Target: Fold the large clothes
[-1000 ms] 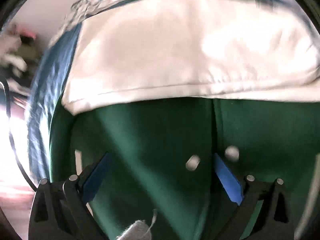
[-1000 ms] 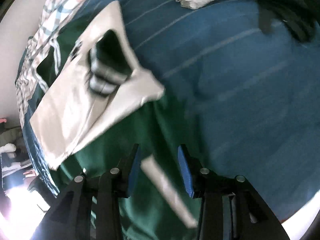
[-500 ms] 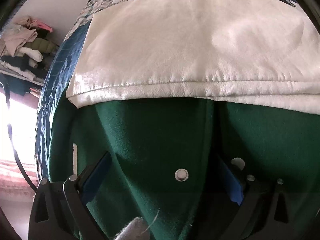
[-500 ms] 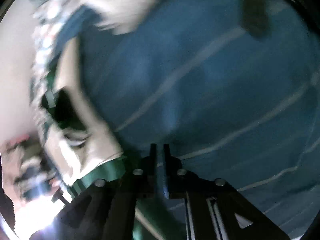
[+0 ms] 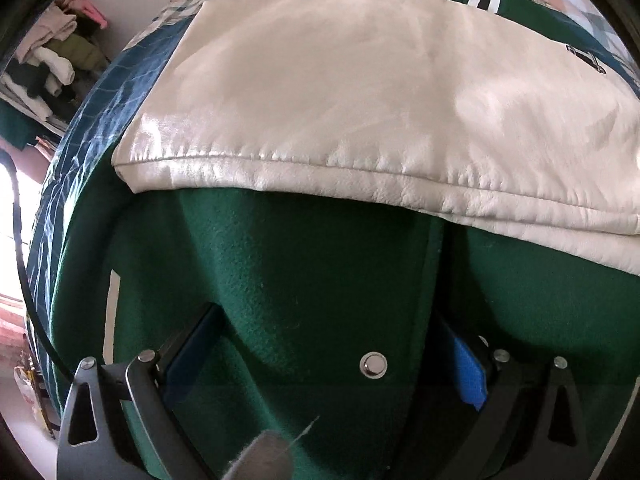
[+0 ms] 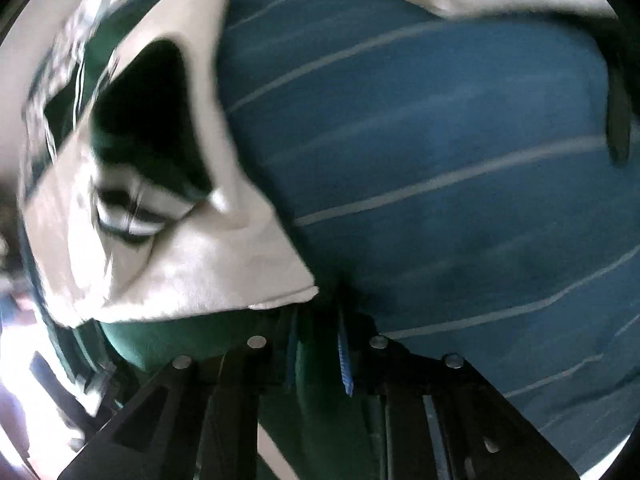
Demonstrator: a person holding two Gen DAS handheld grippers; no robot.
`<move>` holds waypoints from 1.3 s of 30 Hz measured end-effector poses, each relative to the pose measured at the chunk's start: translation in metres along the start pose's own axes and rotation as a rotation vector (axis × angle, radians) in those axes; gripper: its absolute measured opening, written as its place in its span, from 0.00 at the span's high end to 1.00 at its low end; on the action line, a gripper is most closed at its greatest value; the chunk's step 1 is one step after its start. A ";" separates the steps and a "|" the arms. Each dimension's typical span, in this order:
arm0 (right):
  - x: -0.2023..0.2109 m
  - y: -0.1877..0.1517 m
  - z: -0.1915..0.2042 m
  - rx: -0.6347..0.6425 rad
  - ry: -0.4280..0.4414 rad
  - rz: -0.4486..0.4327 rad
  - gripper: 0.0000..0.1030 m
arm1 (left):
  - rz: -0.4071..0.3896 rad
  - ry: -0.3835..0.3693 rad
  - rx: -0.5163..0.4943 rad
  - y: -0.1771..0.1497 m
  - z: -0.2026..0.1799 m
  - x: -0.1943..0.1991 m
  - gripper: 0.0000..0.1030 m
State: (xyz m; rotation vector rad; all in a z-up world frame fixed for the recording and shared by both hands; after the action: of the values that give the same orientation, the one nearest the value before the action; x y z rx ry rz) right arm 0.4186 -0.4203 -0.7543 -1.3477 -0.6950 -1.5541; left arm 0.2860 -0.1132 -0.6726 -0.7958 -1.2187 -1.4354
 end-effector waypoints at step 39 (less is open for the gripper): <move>0.066 -0.167 -0.203 0.264 -0.235 0.240 0.31 | 0.111 0.574 -0.365 -0.263 -0.179 0.180 0.00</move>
State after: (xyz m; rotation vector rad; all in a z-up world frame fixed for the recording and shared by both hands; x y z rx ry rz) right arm 0.1829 -0.5476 -0.7133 -1.3686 -0.8184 -1.0851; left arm 0.0143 -0.3517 -0.6212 -0.6125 -0.4780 -1.6645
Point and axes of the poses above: each gripper's, at about its wrist camera, not at the fingertips, and x roughly against the way its jaws point, z to its left, y to its top, the point moved 9 cm from there along -x, roughly the way its jaws point, and after that the axes turned 1 degree about y, right-handed, at the moved point
